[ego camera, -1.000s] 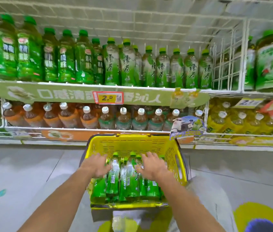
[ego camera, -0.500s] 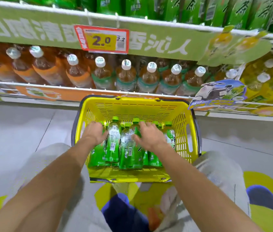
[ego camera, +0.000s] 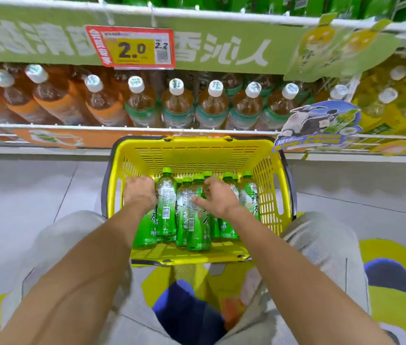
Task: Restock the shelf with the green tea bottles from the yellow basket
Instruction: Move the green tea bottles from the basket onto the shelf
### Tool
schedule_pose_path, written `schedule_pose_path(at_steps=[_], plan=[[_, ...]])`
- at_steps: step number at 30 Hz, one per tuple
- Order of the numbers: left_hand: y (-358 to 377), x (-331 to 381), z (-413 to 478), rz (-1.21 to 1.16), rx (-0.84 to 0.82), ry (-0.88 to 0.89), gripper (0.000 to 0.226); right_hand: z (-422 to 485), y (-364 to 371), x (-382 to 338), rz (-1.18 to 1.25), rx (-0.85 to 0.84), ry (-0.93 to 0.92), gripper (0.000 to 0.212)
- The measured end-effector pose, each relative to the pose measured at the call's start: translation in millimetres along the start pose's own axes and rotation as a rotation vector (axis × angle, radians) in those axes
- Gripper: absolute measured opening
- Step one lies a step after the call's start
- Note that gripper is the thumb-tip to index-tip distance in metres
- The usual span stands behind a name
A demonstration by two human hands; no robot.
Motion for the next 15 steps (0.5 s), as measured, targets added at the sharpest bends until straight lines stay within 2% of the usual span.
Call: schedule_pose_path(at_steps=[4,8,15], plan=[[11,-3,3,-0.055,0.008,-0.026,0.031,-4,-2,2,0.032,0.017,0.009,0.076],[13,-9,-1,-0.21,0.049,-0.103,0.025,-5,-3,6,0.057,0.022,0.02,0.077],[7,-8,-8,-0.278,0.062,-0.157,0.028,0,0,8,0.061,0.023,0.012,0.076]])
Point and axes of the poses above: each hand's wrist, its own z-axis towards the middle knuckle, its own y-axis out of the palm, x = y × z, the point moved 3 cm from there along z, towards the middle knuckle, and after that the axes turned 5 degrees about x, right-handed, at the moved point
